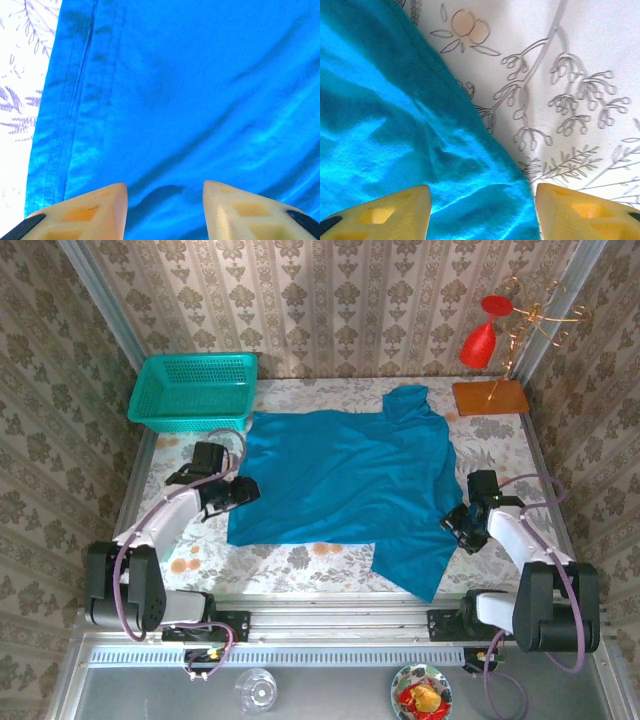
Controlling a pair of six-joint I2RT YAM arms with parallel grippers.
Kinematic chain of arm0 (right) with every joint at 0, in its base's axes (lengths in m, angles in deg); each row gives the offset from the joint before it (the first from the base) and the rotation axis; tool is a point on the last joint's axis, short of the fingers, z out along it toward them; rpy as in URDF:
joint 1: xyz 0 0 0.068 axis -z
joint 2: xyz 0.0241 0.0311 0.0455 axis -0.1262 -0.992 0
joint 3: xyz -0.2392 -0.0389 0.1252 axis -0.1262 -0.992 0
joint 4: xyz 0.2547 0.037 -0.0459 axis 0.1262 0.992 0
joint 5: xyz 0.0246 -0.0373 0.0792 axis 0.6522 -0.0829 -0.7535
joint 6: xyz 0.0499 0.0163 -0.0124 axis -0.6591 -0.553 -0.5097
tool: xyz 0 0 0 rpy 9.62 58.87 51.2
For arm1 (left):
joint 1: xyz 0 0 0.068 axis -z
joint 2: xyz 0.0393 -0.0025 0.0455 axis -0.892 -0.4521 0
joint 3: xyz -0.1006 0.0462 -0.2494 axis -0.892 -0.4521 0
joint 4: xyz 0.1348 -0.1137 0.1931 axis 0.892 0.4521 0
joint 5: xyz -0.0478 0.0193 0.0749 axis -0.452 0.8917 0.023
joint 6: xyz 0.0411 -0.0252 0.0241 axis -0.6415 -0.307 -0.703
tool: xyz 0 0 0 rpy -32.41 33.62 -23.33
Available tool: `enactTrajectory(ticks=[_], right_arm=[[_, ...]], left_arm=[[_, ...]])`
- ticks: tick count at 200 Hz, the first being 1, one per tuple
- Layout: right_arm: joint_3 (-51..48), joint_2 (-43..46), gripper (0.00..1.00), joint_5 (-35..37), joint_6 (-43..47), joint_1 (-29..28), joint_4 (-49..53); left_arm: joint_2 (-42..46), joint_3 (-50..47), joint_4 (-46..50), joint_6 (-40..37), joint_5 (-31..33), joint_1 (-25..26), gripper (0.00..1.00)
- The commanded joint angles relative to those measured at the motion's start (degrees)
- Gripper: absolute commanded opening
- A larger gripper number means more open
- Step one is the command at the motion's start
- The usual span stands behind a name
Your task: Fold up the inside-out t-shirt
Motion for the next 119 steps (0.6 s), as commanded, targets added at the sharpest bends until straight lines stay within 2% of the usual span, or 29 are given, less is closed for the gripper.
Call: enactTrajectory(ticks=[1,20,38,75,119], right_arm=[[2.5,2.0,0.57,1.0,0.6,0.2,2.1],[5.3,1.3,0.56,-6.3,4.4,-0.3,-3.2],[10.8,-3.6,0.55,-11.3,7.8,-1.7,-6.7],[29.0,-22.3,0.55,-18.7,12.3,-5.3,-11.2],[54.9,-45.0,0.54,-22.9,11.1,-9.8,-13.3]], left_arm=[[-2.6,3.7,1.3,-1.7,0.0,1.8,0.42],[-4.3,4.5,1.4,-2.1,0.3,4.3,0.35],[-4.9,3.7,1.6,-2.2,0.8,6.5,0.26],[-3.5,-1.2,2.1,-0.9,1.8,9.4,0.14],[-1.6,-7.1,3.4,1.6,5.4,10.3,0.07]])
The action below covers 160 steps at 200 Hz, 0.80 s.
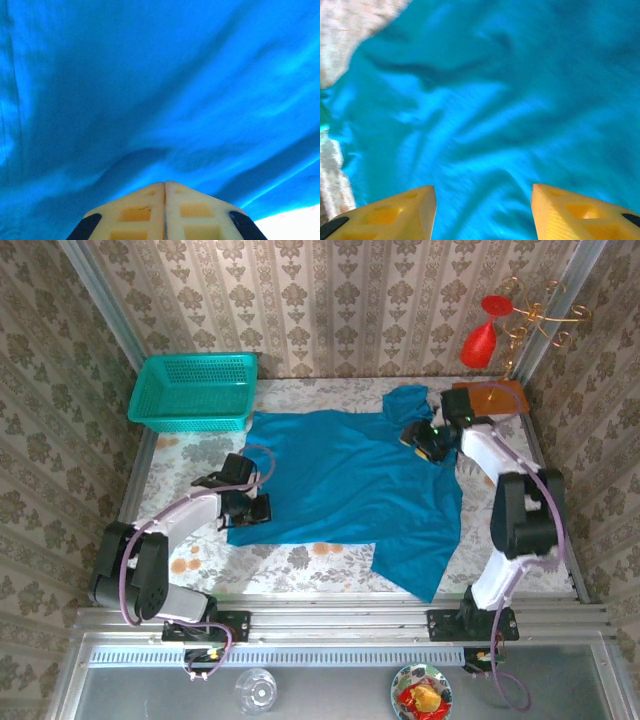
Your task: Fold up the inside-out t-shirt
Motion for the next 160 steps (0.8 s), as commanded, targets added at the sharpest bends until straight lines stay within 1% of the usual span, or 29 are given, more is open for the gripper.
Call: enactTrajectory(ticks=[1,28,52,66,85,118,133,160], right_arm=[[10.9,-9.5,0.54,-5.3,0.1,-1.7,-2.1],[25.4,-22.0,0.54,-8.0,-3.0,-1.9,-2.1],[37.5,-31.6,0.54,-7.2,-3.8,-1.5,1.2],[42.9,-36.7,0.54,-6.8,-5.4,-1.0,2.6],[46.9,-41.5,0.54,-5.7,-8.1,-0.2,2.2],[50.6,-46.6,0.52,-1.9,-12.1,1.8,-1.1],[54.2,-49.5,0.51,0.1,-12.5,2.5,-0.2],[62.6,-54.9,0.51,1.5,-12.3,3.3,2.6]], left_arm=[[2.1,-2.4,2.6,2.1,3.4,0.2,0.07],[3.2,-4.4,3.4,4.0,5.0,-0.1,0.05],[3.7,-5.7,3.4,5.7,6.7,-0.5,0.05],[3.5,-7.2,2.5,6.5,6.2,-1.4,0.05],[3.0,-8.4,2.0,6.9,5.2,-2.3,0.05],[3.9,-10.2,2.0,7.5,4.7,-3.4,0.07],[5.0,-11.8,1.0,8.1,4.1,-4.5,0.07],[6.9,-12.6,1.2,8.6,3.9,-5.7,0.07]])
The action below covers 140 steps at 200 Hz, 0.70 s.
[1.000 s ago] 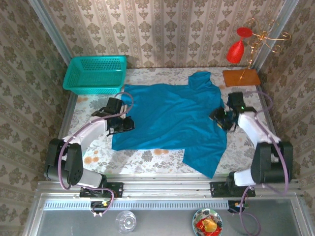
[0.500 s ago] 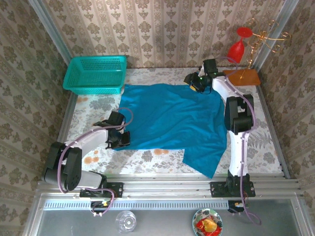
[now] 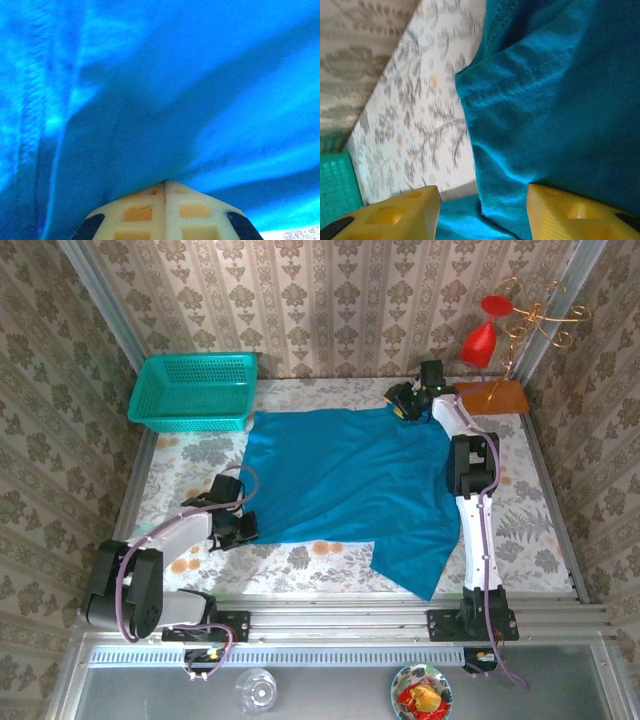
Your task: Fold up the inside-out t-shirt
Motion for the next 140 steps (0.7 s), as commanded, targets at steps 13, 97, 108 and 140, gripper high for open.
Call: enactTrajectory(ticks=[13,97,108,140], right_arm=[[7.6,-7.6,0.51,5.4,-1.1,1.0,2.8],[9.9,0.5,0.54,-2.4,5.5,1.2,9.3],[5.5,5.0,0.54,-2.7,6.5,1.0,9.0],[-7.0,16.6,0.55,-4.3,9.2,0.0,9.2]], left_arm=[[1.1,-2.2,3.2,1.6,1.5,-1.3,0.07],[5.7,0.1,2.0,-0.4,-3.0,-1.0,0.13],[7.5,1.9,2.9,-1.3,-3.1,-1.0,0.15],[8.0,8.2,5.4,-4.7,-1.4,-1.3,0.17]])
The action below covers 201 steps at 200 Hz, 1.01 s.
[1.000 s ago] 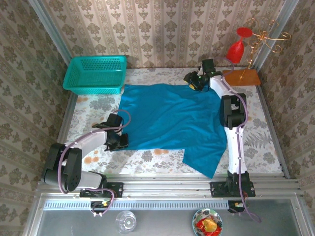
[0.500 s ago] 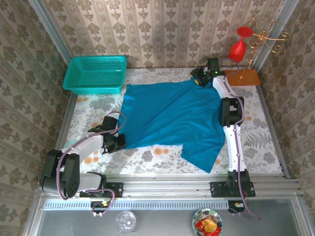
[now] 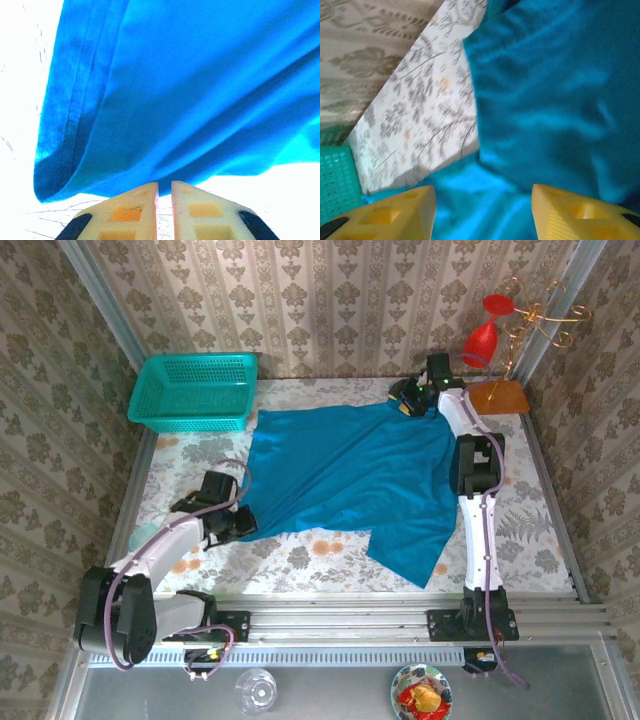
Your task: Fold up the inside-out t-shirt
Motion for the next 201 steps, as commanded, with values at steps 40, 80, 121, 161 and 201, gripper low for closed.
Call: enactTrajectory(ticks=[40,80,121,161,201], right_arm=[[-28.6,28.2,0.55,-4.2,6.1,-2.8,1.7],[-55.9,47.2,0.54,-2.0,6.4,-5.1,0.7],[-77.0,63.7,0.54,3.9,6.7,-5.8,4.9],[-91.9,74.1,0.55,5.8,3.7,-7.6,7.3],[-102.4,78.0,0.57,6.1,-1.2,-8.5,2.6]], left_arm=[[-8.7,13.8,2.1,-8.7,3.2,-1.3,0.16],[-21.0,24.7,3.1,-13.1,7.8,-1.3,0.16],[-32.6,34.7,6.2,-17.7,9.8,-3.0,0.23],[-39.2,40.0,9.2,-19.5,4.0,-5.4,0.30],[-38.0,36.6,10.1,-19.5,-1.2,-5.5,0.36]])
